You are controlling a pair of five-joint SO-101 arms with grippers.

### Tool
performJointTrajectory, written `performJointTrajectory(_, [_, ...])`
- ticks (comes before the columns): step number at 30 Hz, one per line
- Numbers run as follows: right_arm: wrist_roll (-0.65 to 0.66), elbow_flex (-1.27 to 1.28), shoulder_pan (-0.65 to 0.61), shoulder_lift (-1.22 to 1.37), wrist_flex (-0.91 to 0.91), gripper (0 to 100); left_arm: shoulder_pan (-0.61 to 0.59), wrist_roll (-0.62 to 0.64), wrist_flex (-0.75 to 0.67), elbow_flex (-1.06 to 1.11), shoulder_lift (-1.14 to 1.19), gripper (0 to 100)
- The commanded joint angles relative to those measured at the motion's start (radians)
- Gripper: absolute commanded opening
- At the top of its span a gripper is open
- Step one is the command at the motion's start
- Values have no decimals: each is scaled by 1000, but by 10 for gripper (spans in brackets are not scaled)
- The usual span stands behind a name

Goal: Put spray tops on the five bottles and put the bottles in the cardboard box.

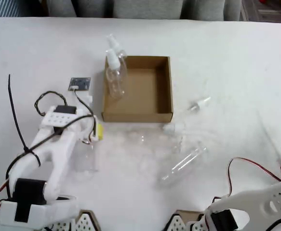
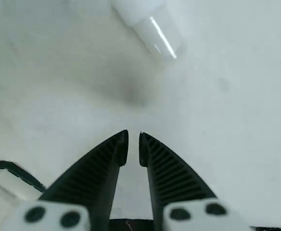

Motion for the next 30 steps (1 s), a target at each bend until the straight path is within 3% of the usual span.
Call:
performJointTrajectory(1, [-9, 44, -8, -25, 15, 18, -12, -9, -23, -6, -39, 22])
performJointTrajectory(11, [-74, 362, -16, -245, -289, 18, -10, -9, -23, -6, -39, 22])
performJointTrajectory(13, [-140, 390, -35, -252, -361, 17, -12, -9, -23, -5, -39, 22])
performJointTrajectory(23, [-269, 362, -136, -163, -549, 18, -13, -9, -21, -5, -39, 22])
performJointTrajectory(30, [-327, 149, -139, -15, -519, 21, -13, -9, -21, -5, -39, 22])
